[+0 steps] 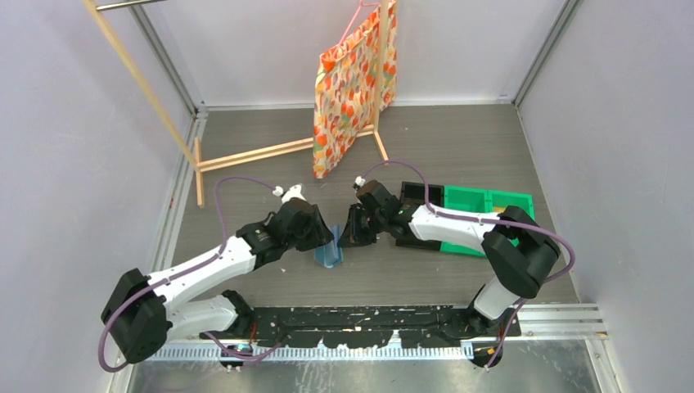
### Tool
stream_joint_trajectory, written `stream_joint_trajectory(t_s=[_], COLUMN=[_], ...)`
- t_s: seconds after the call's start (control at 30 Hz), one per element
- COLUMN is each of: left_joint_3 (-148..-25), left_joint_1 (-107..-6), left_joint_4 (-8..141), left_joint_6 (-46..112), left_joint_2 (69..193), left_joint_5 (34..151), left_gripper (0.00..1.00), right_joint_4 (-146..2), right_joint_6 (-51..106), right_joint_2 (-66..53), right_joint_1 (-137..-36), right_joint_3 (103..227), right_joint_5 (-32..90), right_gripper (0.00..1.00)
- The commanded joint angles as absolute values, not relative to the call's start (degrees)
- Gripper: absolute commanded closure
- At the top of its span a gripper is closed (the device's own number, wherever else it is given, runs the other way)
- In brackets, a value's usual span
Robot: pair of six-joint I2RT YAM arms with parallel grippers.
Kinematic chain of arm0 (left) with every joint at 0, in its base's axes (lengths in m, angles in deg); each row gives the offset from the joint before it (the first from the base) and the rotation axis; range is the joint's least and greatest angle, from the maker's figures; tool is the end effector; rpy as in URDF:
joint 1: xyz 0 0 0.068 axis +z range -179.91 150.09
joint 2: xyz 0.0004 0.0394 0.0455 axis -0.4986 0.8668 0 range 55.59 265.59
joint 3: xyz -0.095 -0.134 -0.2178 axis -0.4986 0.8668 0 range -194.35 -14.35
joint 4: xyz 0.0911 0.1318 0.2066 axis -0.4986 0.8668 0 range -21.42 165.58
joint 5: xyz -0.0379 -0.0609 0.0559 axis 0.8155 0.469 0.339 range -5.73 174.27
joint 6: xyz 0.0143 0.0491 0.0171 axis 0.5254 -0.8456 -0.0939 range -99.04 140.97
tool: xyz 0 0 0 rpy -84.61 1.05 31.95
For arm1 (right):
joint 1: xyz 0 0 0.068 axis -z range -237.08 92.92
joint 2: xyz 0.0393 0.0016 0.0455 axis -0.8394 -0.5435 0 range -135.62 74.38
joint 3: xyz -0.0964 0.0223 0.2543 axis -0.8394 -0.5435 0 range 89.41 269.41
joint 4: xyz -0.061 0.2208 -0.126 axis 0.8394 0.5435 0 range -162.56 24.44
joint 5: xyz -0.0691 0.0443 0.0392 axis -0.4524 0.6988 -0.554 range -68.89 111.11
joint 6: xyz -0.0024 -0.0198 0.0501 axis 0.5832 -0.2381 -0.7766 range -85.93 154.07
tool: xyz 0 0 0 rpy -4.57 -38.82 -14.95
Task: Take the credit cards out of the card holder
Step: Open the card holder at the center of the board.
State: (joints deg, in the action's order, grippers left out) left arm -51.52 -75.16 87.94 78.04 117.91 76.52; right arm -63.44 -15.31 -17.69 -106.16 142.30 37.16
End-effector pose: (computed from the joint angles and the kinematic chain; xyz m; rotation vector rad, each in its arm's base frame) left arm 0.1602 -0.1546 0.2208 -0.3222 2.4340 -0.6972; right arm 0.2083 0.2553 0.1883 -0.1373 2.6871 1.0223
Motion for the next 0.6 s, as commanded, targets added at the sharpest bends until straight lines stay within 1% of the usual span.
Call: stream_joint_trajectory(t_s=[0.0,0.23,0.37,0.43,0.53,0.57], left_joint_3=[-52.94,-53.16,-53.30,-53.14,-52.26,-52.09], left_joint_1=[-74.99,-75.01,-75.00,-75.00,-74.64,-74.42], left_joint_4=[84.60,82.89,85.08,87.01,87.80,88.16], left_joint_6=[77.02,73.98,74.16,74.31,74.20,74.10], left_joint_2=[120.11,128.11,128.76,127.66,126.45,126.48], left_joint_5=[74.72,76.03,74.90,72.69,71.15,71.28], left_gripper=[0.56,0.57,0.59,0.64,0.78,0.80], right_joint_4=[-63.97,-63.53,-62.80,-62.47,-62.14,-61.94], right_joint_6=[-14.45,-13.86,-13.48,-13.23,-12.19,-11.47], right_joint_2=[-16.06,-16.59,-16.46,-16.23,-15.94,-15.78], right_joint_1=[-106.47,-106.54,-106.54,-106.49,-106.54,-106.54], right_joint_3=[144.15,144.65,144.71,144.70,144.55,144.40], right_joint_5=[36.84,36.75,36.37,35.95,35.51,34.99], right_gripper=[0.99,0.99,0.99,0.99,0.99,0.99])
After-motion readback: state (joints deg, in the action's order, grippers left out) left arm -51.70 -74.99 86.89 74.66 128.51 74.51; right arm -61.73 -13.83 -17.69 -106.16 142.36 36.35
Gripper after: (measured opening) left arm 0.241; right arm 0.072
